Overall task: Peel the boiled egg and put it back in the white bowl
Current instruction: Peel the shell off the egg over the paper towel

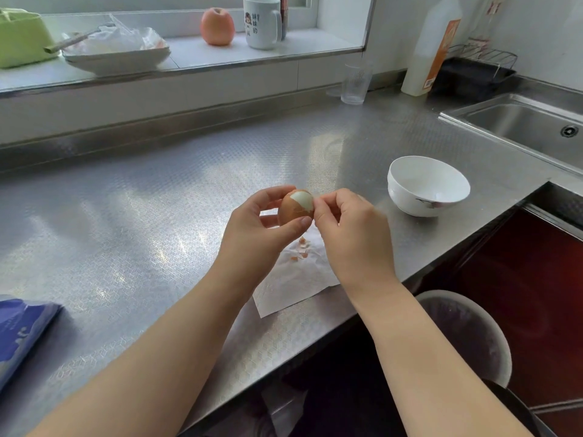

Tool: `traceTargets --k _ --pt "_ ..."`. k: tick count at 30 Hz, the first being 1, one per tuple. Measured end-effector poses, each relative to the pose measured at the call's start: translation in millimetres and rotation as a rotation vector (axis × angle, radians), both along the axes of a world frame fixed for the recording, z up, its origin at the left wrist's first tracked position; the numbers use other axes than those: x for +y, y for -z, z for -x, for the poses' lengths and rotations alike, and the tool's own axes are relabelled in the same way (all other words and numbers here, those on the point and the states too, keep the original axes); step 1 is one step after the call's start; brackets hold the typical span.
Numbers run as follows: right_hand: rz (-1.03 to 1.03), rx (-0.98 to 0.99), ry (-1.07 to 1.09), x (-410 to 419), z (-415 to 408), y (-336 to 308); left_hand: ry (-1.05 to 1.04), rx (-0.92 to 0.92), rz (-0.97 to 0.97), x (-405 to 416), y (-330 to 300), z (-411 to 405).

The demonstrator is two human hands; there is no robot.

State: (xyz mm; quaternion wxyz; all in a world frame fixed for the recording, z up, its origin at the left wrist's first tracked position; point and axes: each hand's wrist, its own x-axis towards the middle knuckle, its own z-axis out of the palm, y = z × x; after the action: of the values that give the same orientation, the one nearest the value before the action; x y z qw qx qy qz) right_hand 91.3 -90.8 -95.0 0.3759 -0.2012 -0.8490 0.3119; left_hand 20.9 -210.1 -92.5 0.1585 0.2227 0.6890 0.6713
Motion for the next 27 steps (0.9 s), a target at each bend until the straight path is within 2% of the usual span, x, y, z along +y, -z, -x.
traceTargets --k 2,6,12,16,21,27 --pt "-0.009 0.039 -0.008 -3 0 2 -0.014 -0.001 0.001 0 0 1" --pt "0.161 0.063 -0.074 -2 -4 7 -0.061 -0.018 -0.015 1 2 5" --pt "0.196 -0.081 -0.037 8 -13 24 -0.048 -0.147 -0.097 -1 2 9" --pt "0.206 -0.209 -0.111 9 -13 23 0.014 -0.228 -0.125 0 1 7" --pt "0.427 0.021 -0.133 8 -7 3 0.099 -0.196 -0.088 0 1 3" --pt "0.537 0.040 -0.195 2 -1 -8 0.099 -0.102 -0.039 0 -3 -3"
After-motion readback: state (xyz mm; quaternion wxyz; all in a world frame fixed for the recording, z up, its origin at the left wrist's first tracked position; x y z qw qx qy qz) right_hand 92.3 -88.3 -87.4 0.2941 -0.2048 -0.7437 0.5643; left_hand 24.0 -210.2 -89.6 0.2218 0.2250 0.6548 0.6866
